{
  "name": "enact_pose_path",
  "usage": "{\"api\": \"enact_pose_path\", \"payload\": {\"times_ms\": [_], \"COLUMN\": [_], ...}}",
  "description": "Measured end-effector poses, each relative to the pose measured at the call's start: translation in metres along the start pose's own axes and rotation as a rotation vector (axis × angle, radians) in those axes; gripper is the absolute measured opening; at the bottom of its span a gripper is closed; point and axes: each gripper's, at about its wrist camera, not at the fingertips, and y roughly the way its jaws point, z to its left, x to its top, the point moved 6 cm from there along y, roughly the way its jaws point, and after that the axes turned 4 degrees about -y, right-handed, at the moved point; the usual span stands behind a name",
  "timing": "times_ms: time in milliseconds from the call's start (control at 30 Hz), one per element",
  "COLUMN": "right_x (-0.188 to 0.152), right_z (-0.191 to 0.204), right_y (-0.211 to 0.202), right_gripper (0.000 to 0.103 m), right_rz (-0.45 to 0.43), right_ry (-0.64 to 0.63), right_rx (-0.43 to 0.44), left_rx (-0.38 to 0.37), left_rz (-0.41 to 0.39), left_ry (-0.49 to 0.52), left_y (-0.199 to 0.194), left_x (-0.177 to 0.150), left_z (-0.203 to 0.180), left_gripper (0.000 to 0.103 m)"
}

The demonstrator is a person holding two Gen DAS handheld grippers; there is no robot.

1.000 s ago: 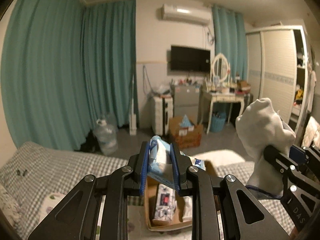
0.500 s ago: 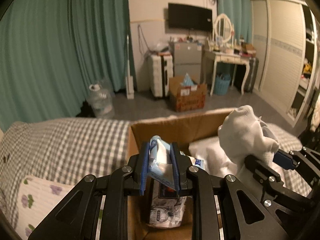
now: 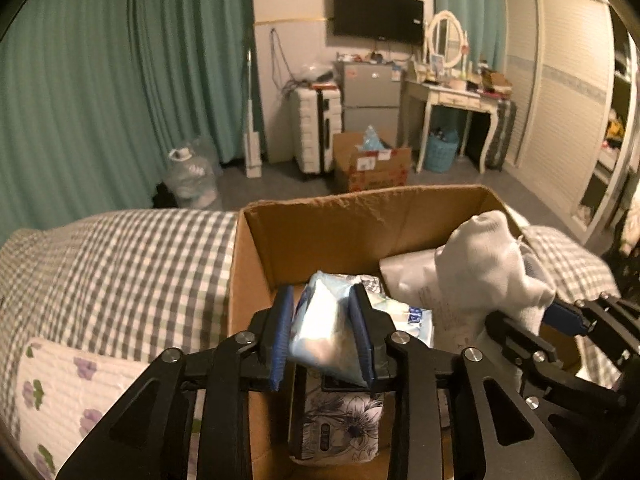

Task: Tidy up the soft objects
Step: 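Carry the blue tissue pack and white sock into the box and release both, then withdraw both tools from the box and return toward the lace toy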

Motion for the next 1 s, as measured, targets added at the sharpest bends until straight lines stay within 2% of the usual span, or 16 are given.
{"api": "enact_pose_path", "payload": {"times_ms": [33, 133, 200, 267, 300, 433, 733, 800, 833, 867, 900, 933, 1000], "right_x": [0.003, 0.007, 0.013, 0.022, 0.026, 0.042, 0.071, 0.074, 0.076, 0.076, 0.076, 0.075, 0.073], "right_z": [0.001, -0.004, -0.005, -0.007, -0.008, -0.009, -0.003, 0.001, 0.003, 0.005, 0.006, 0.007, 0.008], "right_y": [-0.002, -0.015, -0.029, -0.046, -0.053, -0.089, -0.192, -0.221, -0.236, -0.249, -0.266, -0.279, -0.303], "right_gripper": [0.033, 0.033, 0.034, 0.036, 0.037, 0.061, 0.062, 0.065, 0.07, 0.078, 0.082, 0.085, 0.086], "right_rz": [-0.002, -0.013, -0.033, -0.061, -0.073, -0.138, -0.268, -0.302, -0.321, -0.34, -0.363, -0.381, -0.405], "right_ry": [0.004, 0.018, 0.021, 0.023, 0.024, 0.022, 0.017, 0.003, 0.0, 0.0, 0.003, 0.007, 0.017], "right_rx": [0.0, -0.002, -0.005, -0.009, -0.012, -0.038, -0.042, -0.057, -0.063, -0.066, -0.07, -0.072, -0.072], "left_rx": [-0.011, -0.043, -0.041, -0.024, -0.01, 0.017, 0.036, 0.042, 0.042, 0.038, 0.035, 0.035, 0.035], "left_rz": [0.0, -0.029, -0.065, -0.109, -0.126, -0.178, -0.267, -0.296, -0.307, -0.32, -0.333, -0.357, -0.404], "left_ry": [-0.013, -0.04, -0.042, -0.034, -0.028, -0.027, -0.031, -0.032, -0.033, -0.033, -0.034, -0.038, -0.047], "left_y": [-0.003, -0.019, -0.035, -0.053, -0.062, -0.099, -0.192, -0.219, -0.228, -0.241, -0.253, -0.267, -0.292], "left_x": [0.002, 0.01, 0.02, 0.03, 0.035, 0.048, 0.06, 0.062, 0.061, 0.061, 0.061, 0.06, 0.058], "left_z": [0.001, 0.003, 0.003, 0.004, 0.004, 0.011, 0.026, 0.026, 0.025, 0.025, 0.025, 0.026, 0.027], "left_gripper": [0.036, 0.053, 0.073, 0.079, 0.079, 0.079, 0.079, 0.079, 0.08, 0.085, 0.096, 0.101, 0.103]}}
